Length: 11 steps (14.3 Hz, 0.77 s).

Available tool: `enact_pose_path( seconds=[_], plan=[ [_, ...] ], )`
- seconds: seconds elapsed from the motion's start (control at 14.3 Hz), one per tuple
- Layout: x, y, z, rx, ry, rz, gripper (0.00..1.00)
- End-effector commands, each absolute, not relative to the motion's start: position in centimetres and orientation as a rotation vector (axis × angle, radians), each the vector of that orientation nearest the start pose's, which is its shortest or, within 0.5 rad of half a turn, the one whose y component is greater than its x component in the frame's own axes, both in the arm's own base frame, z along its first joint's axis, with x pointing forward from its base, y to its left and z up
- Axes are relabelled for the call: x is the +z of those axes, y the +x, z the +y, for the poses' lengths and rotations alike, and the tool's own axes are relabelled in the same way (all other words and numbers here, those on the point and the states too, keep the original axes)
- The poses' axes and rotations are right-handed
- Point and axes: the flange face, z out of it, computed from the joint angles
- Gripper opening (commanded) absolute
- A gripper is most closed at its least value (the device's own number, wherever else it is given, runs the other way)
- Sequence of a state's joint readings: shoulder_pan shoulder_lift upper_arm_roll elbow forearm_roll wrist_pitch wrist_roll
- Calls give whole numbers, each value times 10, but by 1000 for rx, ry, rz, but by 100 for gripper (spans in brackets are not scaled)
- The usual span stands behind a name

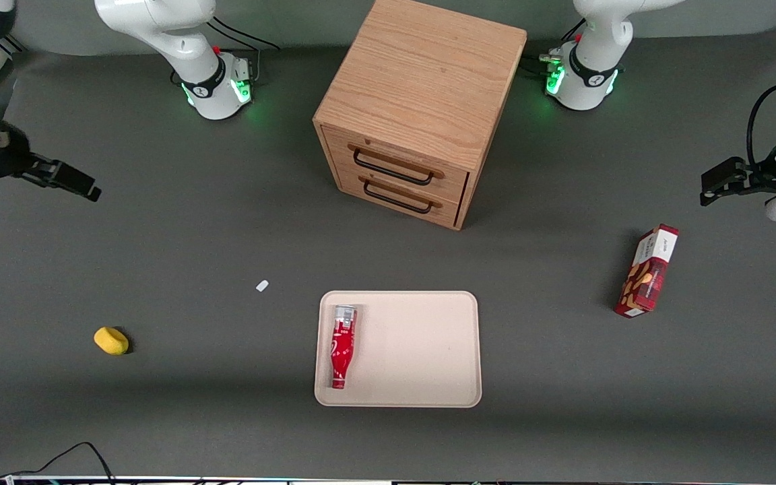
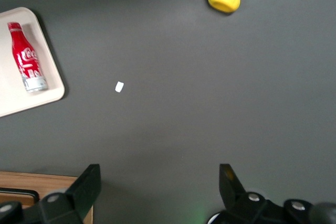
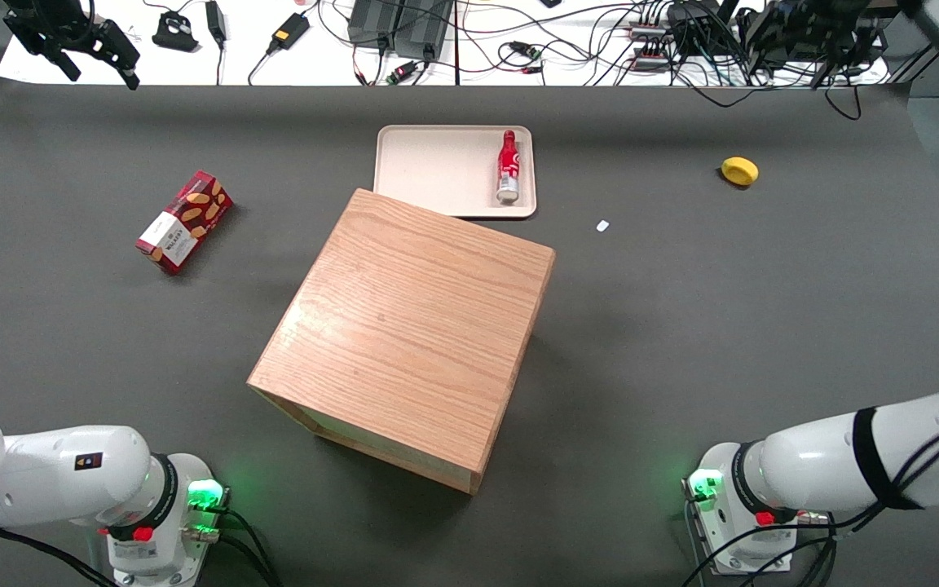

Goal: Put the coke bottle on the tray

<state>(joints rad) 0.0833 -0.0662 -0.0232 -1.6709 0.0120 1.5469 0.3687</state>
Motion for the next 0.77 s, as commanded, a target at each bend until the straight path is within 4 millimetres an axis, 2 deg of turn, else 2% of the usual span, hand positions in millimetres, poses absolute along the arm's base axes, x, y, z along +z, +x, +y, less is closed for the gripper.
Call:
enact_pose_path(
  seconds=[0.0,0.14,0.42,0.7],
  plan=[
    [595,499,43,75,-3083,468,100],
    [598,502,46,63,-3084,460,100],
    [626,529,45,41,-3083,445,100],
    [635,541,45,86,-3094,449,100]
  ],
)
